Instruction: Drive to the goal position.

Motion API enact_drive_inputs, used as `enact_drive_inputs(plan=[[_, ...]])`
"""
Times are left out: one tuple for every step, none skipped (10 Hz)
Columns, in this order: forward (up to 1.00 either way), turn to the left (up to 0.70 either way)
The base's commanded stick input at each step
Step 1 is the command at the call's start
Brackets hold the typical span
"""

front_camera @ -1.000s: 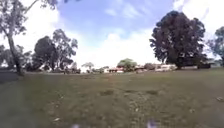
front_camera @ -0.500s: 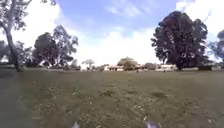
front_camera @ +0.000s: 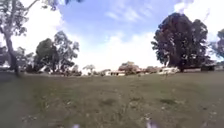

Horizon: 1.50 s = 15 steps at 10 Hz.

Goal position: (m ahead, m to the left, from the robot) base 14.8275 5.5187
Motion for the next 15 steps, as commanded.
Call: enact_drive_inputs(plan=[[0.0, 0.0], [0.0, 0.0], [0.0, 0.0], [0.0, 0.0], [0.0, 0.0], [0.0, 0.0], [0.7, 0.0], [0.7, 0.0], [0.7, 0.0], [0.7, 0.07], [0.7, 0.34], [0.7, 0.35], [0.7, 0.35], [0.7, 0.35], [0.7, 0.28]])
